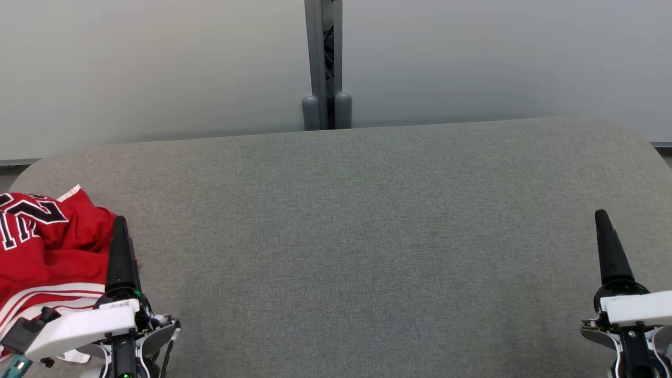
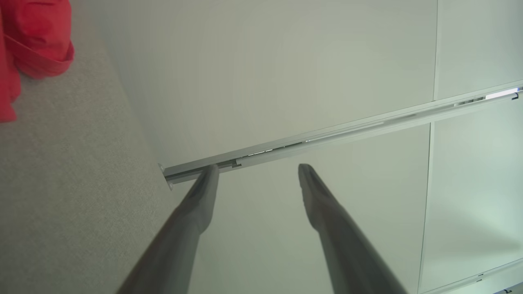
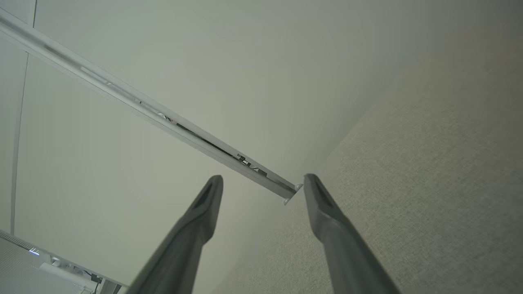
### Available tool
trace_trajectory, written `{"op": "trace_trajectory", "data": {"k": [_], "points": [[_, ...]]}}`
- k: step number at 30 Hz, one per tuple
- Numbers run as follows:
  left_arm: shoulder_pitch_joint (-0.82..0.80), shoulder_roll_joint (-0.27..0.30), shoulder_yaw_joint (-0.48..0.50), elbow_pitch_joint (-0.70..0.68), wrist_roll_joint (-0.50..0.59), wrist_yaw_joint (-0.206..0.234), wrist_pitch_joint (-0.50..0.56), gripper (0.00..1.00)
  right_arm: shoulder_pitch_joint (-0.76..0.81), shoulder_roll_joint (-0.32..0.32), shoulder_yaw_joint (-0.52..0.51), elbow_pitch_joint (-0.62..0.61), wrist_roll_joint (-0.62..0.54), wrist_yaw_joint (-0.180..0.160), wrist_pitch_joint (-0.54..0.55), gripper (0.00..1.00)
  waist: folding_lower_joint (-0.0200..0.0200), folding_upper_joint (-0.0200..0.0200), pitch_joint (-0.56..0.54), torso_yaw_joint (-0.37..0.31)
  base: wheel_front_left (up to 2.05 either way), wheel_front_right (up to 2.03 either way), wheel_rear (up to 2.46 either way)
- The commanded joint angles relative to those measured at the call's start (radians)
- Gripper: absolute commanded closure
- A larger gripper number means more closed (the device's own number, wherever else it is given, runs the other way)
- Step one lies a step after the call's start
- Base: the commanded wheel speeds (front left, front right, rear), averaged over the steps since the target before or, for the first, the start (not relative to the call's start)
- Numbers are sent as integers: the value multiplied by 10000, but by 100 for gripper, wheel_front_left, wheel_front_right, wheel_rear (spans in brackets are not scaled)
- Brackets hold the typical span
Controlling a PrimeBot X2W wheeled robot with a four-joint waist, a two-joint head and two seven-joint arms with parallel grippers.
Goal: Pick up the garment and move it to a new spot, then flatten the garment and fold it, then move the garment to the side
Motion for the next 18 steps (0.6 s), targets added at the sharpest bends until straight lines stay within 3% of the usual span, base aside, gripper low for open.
{"op": "trace_trajectory", "data": {"k": [1,18], "points": [[-149,33,129,-208,145,-10,-43,0,-323,-110,60,-187,-299,13,-103,0,0,-1,-1,9,0,0,0],[-319,44,1243,-1275,2370,-12,-327,0,-751,-105,919,-1507,-4008,16,-845,0,0,-1,90,90,0,0,0]]}}
